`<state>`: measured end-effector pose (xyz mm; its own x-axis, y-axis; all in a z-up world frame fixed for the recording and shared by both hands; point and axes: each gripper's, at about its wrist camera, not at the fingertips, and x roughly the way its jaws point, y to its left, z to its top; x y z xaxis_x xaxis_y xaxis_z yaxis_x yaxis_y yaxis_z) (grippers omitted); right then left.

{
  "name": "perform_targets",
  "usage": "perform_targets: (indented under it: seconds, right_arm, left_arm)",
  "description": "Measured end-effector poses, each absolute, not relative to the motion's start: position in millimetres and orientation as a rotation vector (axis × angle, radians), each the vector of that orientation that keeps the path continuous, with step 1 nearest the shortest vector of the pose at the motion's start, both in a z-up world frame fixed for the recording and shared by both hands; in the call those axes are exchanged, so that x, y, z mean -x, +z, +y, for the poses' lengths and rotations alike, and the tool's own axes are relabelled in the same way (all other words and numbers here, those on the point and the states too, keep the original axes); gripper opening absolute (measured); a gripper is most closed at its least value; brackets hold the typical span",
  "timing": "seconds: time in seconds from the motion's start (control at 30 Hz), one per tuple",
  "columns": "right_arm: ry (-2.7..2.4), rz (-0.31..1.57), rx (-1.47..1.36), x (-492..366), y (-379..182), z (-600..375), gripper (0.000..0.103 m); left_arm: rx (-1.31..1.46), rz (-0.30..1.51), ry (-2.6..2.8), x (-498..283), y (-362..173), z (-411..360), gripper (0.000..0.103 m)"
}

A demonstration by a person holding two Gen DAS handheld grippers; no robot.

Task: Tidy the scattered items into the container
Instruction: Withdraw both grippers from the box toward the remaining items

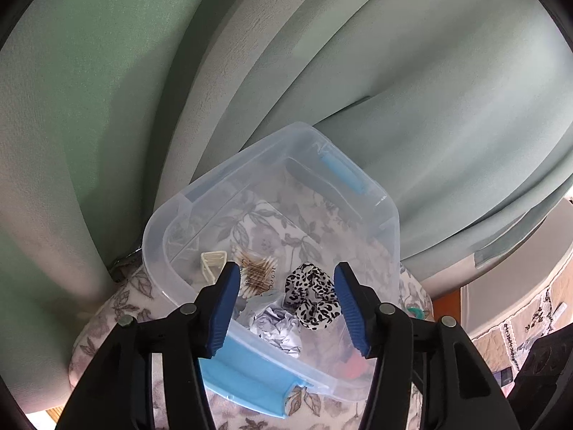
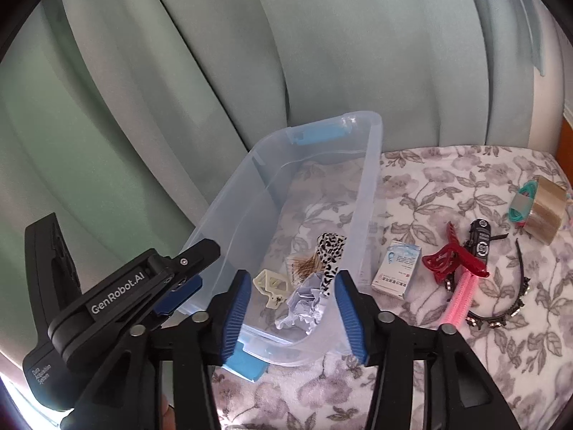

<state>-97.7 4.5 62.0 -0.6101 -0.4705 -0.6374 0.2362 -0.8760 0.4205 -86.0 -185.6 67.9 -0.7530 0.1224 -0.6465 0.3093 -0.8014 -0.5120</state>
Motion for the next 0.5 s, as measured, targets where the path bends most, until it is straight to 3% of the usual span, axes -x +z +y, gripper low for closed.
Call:
perform_targets:
  seconds: [0.5]
  right_arm:
    - [-2.586, -0.616, -0.899, 42.5, 111.1, 88.2, 0.066]
  left_arm:
    - [-1.015, 0.673, -2.874, 43.0, 133.5, -106.1, 0.063]
